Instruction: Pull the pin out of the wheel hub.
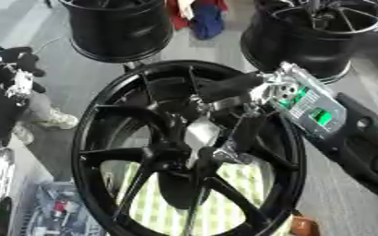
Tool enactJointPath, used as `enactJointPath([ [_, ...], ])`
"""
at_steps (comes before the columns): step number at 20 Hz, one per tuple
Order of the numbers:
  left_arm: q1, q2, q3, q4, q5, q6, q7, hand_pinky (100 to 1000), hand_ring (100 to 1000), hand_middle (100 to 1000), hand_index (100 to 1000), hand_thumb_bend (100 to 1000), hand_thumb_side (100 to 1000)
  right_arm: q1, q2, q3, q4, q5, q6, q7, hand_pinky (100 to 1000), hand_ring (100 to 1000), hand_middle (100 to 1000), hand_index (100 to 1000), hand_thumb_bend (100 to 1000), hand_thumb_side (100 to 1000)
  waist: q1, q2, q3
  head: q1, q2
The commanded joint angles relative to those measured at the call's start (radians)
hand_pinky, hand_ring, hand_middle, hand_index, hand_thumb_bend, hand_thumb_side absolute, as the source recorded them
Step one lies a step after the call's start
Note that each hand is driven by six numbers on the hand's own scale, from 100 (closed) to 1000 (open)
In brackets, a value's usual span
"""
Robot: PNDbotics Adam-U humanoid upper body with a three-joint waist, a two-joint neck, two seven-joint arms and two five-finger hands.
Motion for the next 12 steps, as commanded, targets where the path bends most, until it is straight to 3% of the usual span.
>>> enactJointPath([
  [1, -0.016, 0.006, -0.002, -0.015, 0.002, -0.002, -0.005, 449, 591, 629, 741, 264, 593, -0.020, -0.007, -0.017, -0.025, -0.007, -0.063, 0.058, 574, 593, 648, 781, 100, 176, 0.005, -0.012, 0.000, -0.001, 0.005],
  [5, -0.017, 0.007, -0.003, -0.015, 0.003, -0.002, -0.006, 450, 592, 629, 741, 263, 593, -0.029, -0.005, -0.029, -0.050, -0.021, -0.068, 0.056, 444, 497, 545, 686, 100, 100, 0.004, -0.015, -0.002, -0.002, 0.005],
  [9, -0.016, 0.007, -0.003, -0.014, 0.004, -0.002, -0.006, 450, 592, 629, 741, 263, 593, -0.046, -0.009, -0.042, -0.099, -0.041, -0.064, 0.022, 354, 428, 453, 582, 100, 100, 0.003, -0.016, -0.003, 0.000, 0.005],
  [12, -0.016, 0.008, -0.002, -0.014, 0.004, -0.002, -0.005, 449, 591, 629, 741, 263, 593, -0.057, -0.014, -0.047, -0.128, -0.053, -0.053, -0.005, 322, 404, 415, 555, 100, 100, 0.003, -0.017, -0.002, -0.001, 0.005],
])
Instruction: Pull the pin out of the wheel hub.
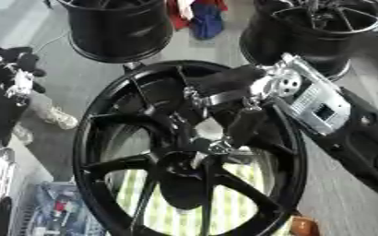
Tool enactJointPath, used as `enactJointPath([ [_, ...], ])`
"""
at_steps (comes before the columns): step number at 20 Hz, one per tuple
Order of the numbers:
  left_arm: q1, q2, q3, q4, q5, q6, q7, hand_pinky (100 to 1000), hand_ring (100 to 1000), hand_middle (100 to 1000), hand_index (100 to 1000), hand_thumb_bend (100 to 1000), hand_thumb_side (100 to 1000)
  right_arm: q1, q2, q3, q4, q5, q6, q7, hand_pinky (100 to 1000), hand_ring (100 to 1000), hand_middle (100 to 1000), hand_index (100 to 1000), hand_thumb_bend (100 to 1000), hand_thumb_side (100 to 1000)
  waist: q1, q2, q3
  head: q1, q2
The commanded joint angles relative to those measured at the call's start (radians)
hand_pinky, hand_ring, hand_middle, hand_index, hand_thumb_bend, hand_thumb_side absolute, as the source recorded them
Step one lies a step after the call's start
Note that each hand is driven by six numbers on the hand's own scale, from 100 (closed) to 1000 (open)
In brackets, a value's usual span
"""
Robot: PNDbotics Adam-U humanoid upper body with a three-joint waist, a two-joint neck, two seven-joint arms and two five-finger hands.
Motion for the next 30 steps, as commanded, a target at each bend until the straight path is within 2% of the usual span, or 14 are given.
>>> enactJointPath([
  [1, -0.015, 0.008, -0.002, -0.014, 0.004, 0.000, -0.002, 450, 591, 629, 741, 263, 593, -0.027, -0.022, -0.020, -0.044, -0.020, -0.027, 0.013, 316, 399, 411, 554, 100, 100, 0.003, -0.015, 0.000, -0.001, 0.005],
  [6, -0.015, 0.008, -0.001, -0.014, 0.004, 0.000, -0.002, 450, 591, 629, 741, 263, 593, -0.040, -0.032, -0.027, -0.061, -0.028, -0.012, 0.002, 301, 387, 392, 541, 100, 100, 0.000, -0.016, 0.001, 0.000, 0.005],
  [7, -0.015, 0.008, -0.001, -0.014, 0.004, 0.000, -0.001, 450, 592, 629, 741, 263, 593, -0.042, -0.034, -0.029, -0.064, -0.030, -0.010, 0.000, 325, 406, 416, 573, 100, 100, -0.001, -0.016, 0.000, 0.001, 0.005],
  [9, -0.016, 0.009, -0.001, -0.014, 0.004, 0.000, -0.001, 450, 592, 630, 741, 263, 593, -0.043, -0.037, -0.031, -0.065, -0.038, -0.003, -0.006, 477, 517, 557, 724, 100, 100, -0.002, -0.016, 0.000, 0.001, 0.005],
  [10, -0.016, 0.009, -0.001, -0.014, 0.004, 0.000, -0.002, 451, 592, 630, 741, 263, 593, -0.043, -0.040, -0.029, -0.062, -0.040, 0.000, 0.002, 612, 643, 681, 834, 140, 130, -0.003, -0.016, 0.000, 0.001, 0.005],
  [12, -0.016, 0.009, -0.001, -0.014, 0.004, -0.001, -0.002, 451, 592, 630, 741, 263, 594, -0.040, -0.048, -0.023, -0.056, -0.027, 0.002, 0.043, 739, 793, 790, 943, 232, 189, -0.003, -0.016, 0.001, 0.002, 0.005],
  [13, -0.015, 0.009, 0.000, -0.014, 0.004, -0.001, -0.002, 450, 592, 630, 741, 263, 594, -0.038, -0.052, -0.020, -0.050, -0.018, 0.001, 0.062, 791, 845, 835, 964, 267, 207, -0.003, -0.015, 0.001, 0.003, 0.005],
  [16, -0.014, 0.010, 0.001, -0.014, 0.003, -0.001, -0.001, 451, 592, 630, 741, 263, 594, -0.028, -0.064, -0.013, -0.021, 0.028, -0.012, 0.078, 857, 912, 890, 981, 295, 238, -0.005, -0.014, 0.001, 0.005, 0.005],
  [20, -0.015, 0.010, 0.001, -0.014, 0.003, -0.001, -0.001, 451, 592, 630, 741, 262, 594, -0.019, -0.067, -0.030, 0.015, 0.074, -0.029, 0.080, 885, 929, 900, 982, 294, 259, -0.003, -0.013, -0.002, 0.009, 0.005],
  [21, -0.014, 0.010, 0.001, -0.014, 0.003, -0.001, -0.001, 451, 592, 630, 742, 261, 589, -0.019, -0.066, -0.035, 0.021, 0.080, -0.031, 0.080, 890, 932, 902, 983, 264, 256, -0.003, -0.013, -0.002, 0.008, 0.005],
  [22, -0.014, 0.009, 0.001, -0.014, 0.003, -0.001, -0.001, 451, 592, 630, 742, 262, 594, -0.019, -0.064, -0.039, 0.027, 0.085, -0.031, 0.080, 892, 933, 903, 983, 297, 269, -0.002, -0.013, -0.003, 0.008, 0.005],
  [27, -0.013, 0.009, 0.002, -0.014, 0.003, 0.000, -0.001, 451, 592, 629, 742, 262, 594, -0.020, -0.057, -0.050, 0.045, 0.100, -0.033, 0.080, 892, 934, 903, 984, 297, 272, 0.000, -0.013, -0.004, 0.008, 0.005],
  [28, -0.012, 0.009, 0.002, -0.014, 0.003, 0.000, -0.001, 451, 592, 629, 742, 260, 595, -0.019, -0.058, -0.051, 0.047, 0.101, -0.034, 0.079, 880, 929, 897, 985, 297, 296, 0.000, -0.013, -0.005, 0.008, 0.005],
  [30, -0.011, 0.008, 0.003, -0.014, 0.002, 0.000, 0.000, 451, 592, 630, 742, 260, 595, -0.015, -0.064, -0.073, 0.068, 0.121, -0.018, 0.062, 876, 925, 896, 984, 293, 298, 0.001, -0.014, -0.008, 0.009, 0.005],
])
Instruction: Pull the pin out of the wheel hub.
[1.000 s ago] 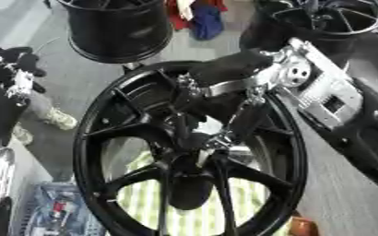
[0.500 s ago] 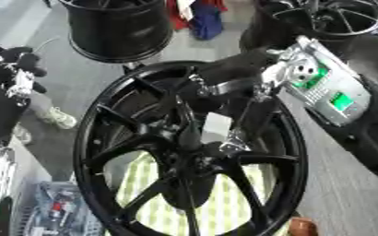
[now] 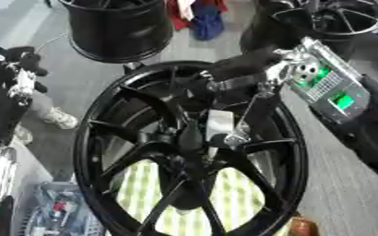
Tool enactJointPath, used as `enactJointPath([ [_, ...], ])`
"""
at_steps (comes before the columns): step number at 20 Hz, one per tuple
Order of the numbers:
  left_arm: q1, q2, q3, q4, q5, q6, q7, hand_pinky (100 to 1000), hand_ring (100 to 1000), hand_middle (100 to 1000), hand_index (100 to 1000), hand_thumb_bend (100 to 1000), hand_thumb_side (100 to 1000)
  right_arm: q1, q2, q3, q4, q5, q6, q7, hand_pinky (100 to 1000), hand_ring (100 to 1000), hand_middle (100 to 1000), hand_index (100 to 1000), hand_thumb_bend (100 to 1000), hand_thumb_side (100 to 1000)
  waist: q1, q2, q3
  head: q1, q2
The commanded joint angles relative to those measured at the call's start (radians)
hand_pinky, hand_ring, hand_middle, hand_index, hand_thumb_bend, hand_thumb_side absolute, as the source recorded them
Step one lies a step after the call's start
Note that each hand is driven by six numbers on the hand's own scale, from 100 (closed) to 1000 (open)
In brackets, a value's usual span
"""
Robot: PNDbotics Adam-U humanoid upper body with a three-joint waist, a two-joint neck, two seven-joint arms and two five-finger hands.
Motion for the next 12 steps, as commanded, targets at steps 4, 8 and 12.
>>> enactJointPath([
  [4, -0.012, 0.009, 0.003, -0.015, 0.002, -0.001, 0.000, 452, 592, 630, 742, 260, 594, 0.001, -0.016, -0.042, 0.058, 0.091, -0.034, 0.009, 862, 917, 893, 982, 284, 303, 0.007, -0.012, -0.002, 0.004, 0.005],
  [8, -0.012, 0.008, 0.003, -0.015, 0.002, 0.000, 0.000, 452, 592, 630, 742, 259, 595, 0.010, -0.007, -0.035, 0.105, 0.137, -0.051, 0.012, 818, 880, 871, 966, 268, 296, 0.008, -0.012, -0.002, 0.005, 0.005],
  [12, -0.013, 0.008, 0.003, -0.015, 0.002, -0.001, -0.001, 452, 592, 630, 742, 258, 595, 0.013, 0.006, -0.026, 0.149, 0.154, -0.071, 0.036, 703, 786, 822, 934, 243, 284, 0.010, -0.012, -0.002, 0.005, 0.005],
])
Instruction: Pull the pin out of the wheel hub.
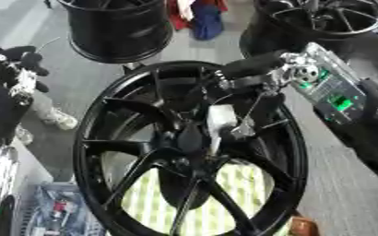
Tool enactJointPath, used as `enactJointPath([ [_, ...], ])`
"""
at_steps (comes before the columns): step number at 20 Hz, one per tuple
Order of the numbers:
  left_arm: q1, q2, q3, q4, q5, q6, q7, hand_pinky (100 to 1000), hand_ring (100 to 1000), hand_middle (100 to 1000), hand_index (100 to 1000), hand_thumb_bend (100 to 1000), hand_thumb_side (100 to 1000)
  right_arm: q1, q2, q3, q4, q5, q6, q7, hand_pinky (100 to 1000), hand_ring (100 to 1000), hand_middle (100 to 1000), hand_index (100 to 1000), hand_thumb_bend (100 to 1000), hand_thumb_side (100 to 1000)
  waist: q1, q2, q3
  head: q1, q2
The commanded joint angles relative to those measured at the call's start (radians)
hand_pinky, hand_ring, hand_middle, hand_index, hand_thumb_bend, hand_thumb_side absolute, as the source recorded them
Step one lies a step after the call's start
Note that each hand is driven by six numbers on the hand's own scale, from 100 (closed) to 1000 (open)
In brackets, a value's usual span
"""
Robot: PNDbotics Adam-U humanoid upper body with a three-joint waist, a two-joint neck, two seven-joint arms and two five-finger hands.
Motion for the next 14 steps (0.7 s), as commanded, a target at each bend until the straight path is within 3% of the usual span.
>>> enactJointPath([
  [1, -0.013, 0.008, 0.003, -0.016, 0.002, -0.001, -0.001, 452, 592, 630, 742, 258, 595, -0.013, -0.001, -0.002, 0.025, 0.019, -0.060, 0.059, 687, 775, 811, 926, 241, 283, 0.006, -0.012, 0.000, 0.001, 0.005],
  [7, -0.013, 0.007, 0.002, -0.016, 0.003, -0.001, -0.002, 453, 592, 631, 742, 257, 595, -0.009, 0.018, 0.003, 0.078, 0.039, -0.081, 0.071, 598, 706, 751, 882, 214, 272, 0.006, -0.011, 0.002, 0.001, 0.005],
  [14, -0.013, 0.007, 0.002, -0.016, 0.004, -0.001, -0.002, 453, 592, 631, 742, 257, 595, -0.012, 0.032, 0.000, 0.095, 0.036, -0.110, 0.034, 345, 477, 528, 698, 100, 234, 0.006, -0.011, 0.002, 0.000, 0.005],
])
